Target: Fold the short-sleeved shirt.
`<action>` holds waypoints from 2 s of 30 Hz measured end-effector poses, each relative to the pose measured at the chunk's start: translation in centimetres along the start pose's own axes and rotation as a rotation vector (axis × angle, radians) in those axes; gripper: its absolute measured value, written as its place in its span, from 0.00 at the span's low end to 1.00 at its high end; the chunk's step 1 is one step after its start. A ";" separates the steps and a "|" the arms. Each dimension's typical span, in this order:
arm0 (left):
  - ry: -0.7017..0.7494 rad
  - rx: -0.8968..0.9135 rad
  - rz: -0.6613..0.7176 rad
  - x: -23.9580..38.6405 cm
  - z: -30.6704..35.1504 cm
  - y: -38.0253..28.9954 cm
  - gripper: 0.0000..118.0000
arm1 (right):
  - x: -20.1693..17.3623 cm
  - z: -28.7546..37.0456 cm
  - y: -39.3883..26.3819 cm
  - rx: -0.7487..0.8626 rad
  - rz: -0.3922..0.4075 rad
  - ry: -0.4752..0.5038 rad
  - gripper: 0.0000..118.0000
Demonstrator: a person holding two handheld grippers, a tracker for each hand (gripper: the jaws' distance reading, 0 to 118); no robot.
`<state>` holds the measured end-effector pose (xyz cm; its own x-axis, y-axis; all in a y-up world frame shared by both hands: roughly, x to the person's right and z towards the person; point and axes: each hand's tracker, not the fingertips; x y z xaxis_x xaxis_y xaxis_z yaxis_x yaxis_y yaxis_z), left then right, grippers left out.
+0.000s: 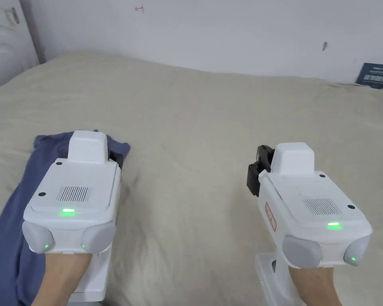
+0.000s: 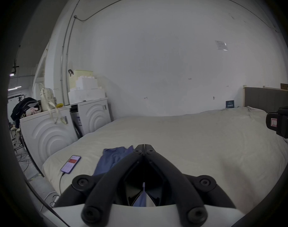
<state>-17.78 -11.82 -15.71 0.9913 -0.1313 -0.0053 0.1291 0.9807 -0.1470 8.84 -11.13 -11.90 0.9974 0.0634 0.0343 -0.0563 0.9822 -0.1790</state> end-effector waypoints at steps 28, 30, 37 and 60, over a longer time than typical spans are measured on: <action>0.204 -0.049 0.038 -9.4 1.8 -1.8 0.00 | -10.2 -2.2 1.8 0.017 0.022 0.234 0.00; 0.194 -0.058 0.050 -9.8 1.3 -1.9 0.00 | -10.4 -2.4 1.8 0.014 0.024 0.234 0.00; 0.120 -0.155 0.115 -11.8 -2.1 -2.0 0.15 | -10.9 -3.1 1.8 0.009 0.035 0.244 0.00; -0.111 -0.845 0.068 -13.6 -22.8 -3.0 1.00 | -11.3 -8.2 -0.4 -0.097 0.048 0.227 0.00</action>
<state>-32.22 -16.26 -37.76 0.9986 -0.0183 0.0495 0.0515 0.5424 -0.8385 -2.07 -13.65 -20.25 0.9788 0.0574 -0.1967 -0.1101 0.9569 -0.2686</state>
